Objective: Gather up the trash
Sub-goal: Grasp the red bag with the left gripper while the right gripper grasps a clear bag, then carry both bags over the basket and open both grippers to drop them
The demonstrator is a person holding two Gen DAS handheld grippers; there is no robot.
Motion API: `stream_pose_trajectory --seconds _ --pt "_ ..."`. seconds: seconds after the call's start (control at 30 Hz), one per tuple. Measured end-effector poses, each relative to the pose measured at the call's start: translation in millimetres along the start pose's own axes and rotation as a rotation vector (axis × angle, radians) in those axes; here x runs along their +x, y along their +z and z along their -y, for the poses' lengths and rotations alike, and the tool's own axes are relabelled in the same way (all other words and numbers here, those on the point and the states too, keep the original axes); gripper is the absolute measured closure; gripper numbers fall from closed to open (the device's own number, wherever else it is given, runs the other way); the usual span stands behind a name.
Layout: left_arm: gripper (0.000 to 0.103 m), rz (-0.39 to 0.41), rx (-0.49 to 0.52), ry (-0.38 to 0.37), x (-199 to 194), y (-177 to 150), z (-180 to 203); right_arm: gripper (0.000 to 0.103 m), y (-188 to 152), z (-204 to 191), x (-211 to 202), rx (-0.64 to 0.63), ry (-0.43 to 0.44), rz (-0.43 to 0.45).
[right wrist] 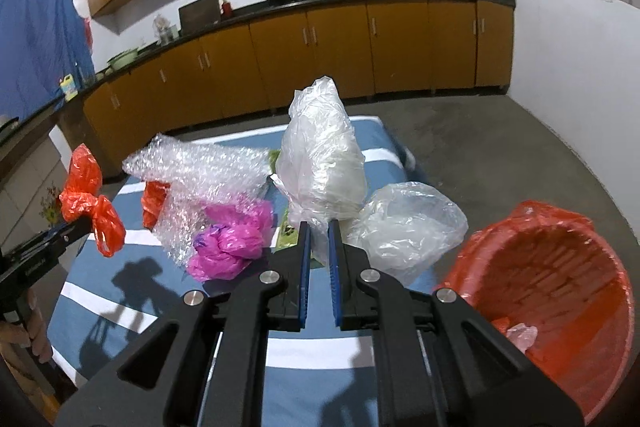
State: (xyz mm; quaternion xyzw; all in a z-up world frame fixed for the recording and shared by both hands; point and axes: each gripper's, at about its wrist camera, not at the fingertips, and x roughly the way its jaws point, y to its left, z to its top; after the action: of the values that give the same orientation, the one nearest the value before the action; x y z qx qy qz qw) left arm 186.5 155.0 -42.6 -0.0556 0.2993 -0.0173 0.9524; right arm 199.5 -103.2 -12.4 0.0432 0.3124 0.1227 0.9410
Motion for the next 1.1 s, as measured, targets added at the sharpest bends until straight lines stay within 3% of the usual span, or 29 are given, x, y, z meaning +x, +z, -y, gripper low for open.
stream_pose_trajectory --seconds 0.57,1.1 --pt "0.080 0.019 0.107 -0.163 -6 7 86 0.093 -10 33 -43 0.053 -0.095 0.078" --pt "0.080 -0.011 0.166 -0.291 7 1 151 0.094 -29 82 -67 0.155 -0.193 0.094"
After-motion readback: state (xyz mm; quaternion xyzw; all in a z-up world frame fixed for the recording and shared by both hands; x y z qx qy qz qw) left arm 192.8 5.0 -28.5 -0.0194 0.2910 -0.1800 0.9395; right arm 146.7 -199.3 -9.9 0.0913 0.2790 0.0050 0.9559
